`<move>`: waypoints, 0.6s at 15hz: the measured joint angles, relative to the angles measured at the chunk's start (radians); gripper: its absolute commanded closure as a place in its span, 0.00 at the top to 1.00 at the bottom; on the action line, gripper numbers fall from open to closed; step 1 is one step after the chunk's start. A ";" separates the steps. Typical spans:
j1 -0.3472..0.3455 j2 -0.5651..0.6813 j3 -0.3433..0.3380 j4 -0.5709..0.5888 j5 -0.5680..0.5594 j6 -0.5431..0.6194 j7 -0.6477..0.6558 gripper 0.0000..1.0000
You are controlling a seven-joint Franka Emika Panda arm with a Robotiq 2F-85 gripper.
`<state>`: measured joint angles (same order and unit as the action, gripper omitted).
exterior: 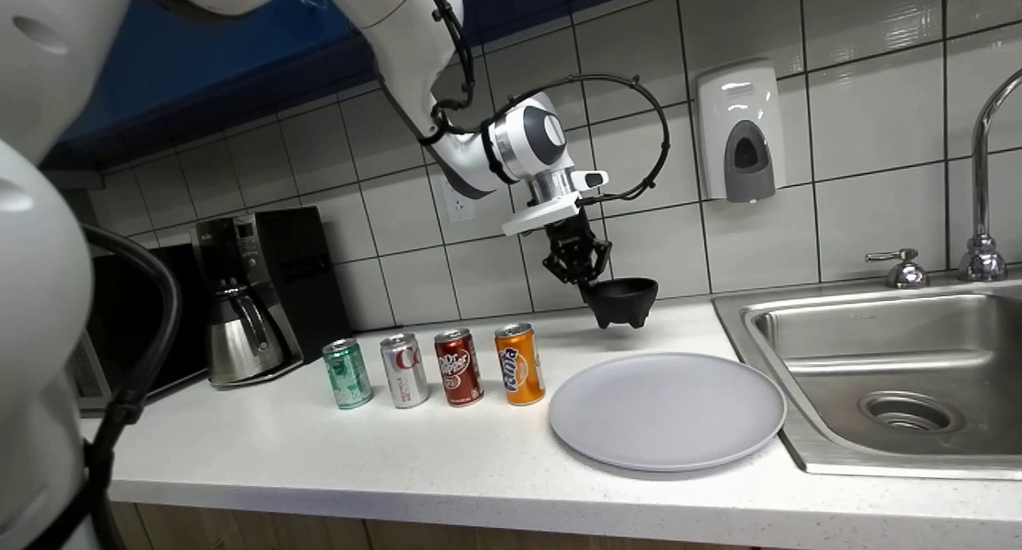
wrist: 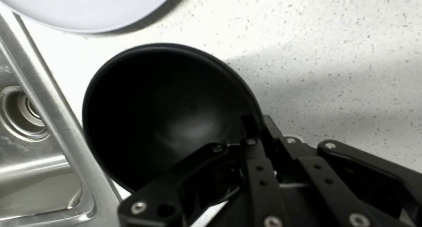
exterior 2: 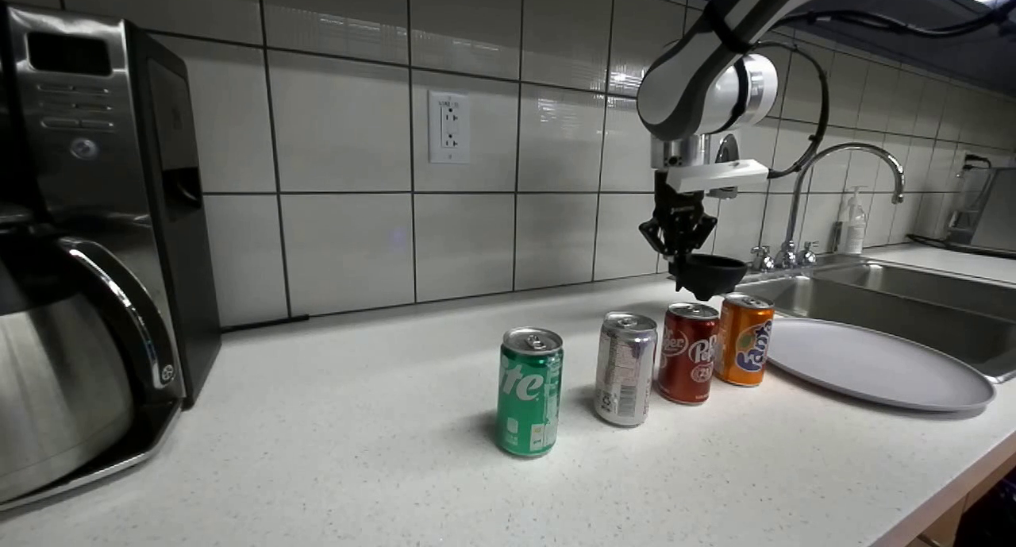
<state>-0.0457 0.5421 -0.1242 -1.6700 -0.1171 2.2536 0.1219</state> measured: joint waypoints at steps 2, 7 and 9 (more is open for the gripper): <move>0.000 0.010 0.001 0.018 0.001 -0.018 0.000 0.02; 0.000 0.026 0.004 0.046 0.001 -0.050 0.000 0.02; 0.000 0.048 0.003 0.046 0.001 -0.049 0.000 0.02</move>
<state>-0.0462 0.5901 -0.1208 -1.6235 -0.1159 2.2043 0.1219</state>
